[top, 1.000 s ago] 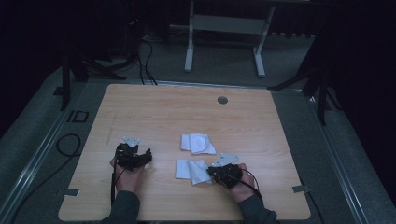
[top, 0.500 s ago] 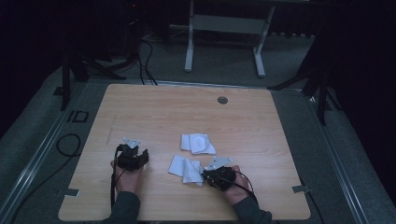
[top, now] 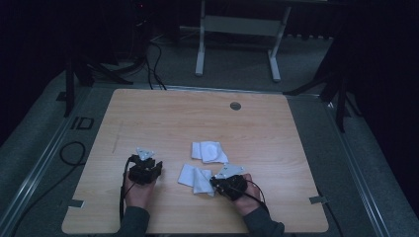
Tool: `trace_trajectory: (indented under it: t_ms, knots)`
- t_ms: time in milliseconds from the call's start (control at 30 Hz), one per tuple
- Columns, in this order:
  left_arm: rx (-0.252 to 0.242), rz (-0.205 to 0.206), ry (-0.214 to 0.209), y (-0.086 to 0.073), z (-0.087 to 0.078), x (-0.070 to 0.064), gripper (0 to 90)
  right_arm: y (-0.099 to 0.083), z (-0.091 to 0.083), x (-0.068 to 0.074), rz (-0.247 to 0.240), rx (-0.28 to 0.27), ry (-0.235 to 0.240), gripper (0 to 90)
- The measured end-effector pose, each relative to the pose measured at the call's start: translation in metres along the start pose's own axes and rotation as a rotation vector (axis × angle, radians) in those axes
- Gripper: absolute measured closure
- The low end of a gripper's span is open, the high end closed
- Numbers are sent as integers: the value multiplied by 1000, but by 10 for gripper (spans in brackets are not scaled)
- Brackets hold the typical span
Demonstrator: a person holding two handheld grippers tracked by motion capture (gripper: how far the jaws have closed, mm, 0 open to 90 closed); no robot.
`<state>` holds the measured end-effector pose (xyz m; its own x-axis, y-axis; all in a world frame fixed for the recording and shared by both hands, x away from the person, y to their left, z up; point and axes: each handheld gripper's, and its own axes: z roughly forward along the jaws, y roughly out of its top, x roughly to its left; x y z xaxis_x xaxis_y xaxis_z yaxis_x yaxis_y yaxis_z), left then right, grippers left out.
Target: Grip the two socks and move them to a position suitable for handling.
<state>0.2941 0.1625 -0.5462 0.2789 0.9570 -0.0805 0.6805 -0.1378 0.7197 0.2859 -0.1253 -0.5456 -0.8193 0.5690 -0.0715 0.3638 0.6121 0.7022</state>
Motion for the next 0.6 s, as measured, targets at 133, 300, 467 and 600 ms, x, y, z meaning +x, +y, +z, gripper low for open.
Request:
trace_trajectory:
  t_ms: [133, 300, 467, 600]
  knots:
    - [-23, 58, -87, 1, -2, -21, 716, 1, -2, -1, 0, -8, 0, 834]
    - [-21, 148, -145, 0, 4, -46, 747, 1, -4, -2, 2, -16, -2, 822]
    - [-1, 184, -168, -3, 12, -58, 787, 0, -8, -6, 12, -20, -11, 811]
    - [4, 205, -183, -4, 16, -64, 823, -1, -9, -9, 18, -20, -13, 801]
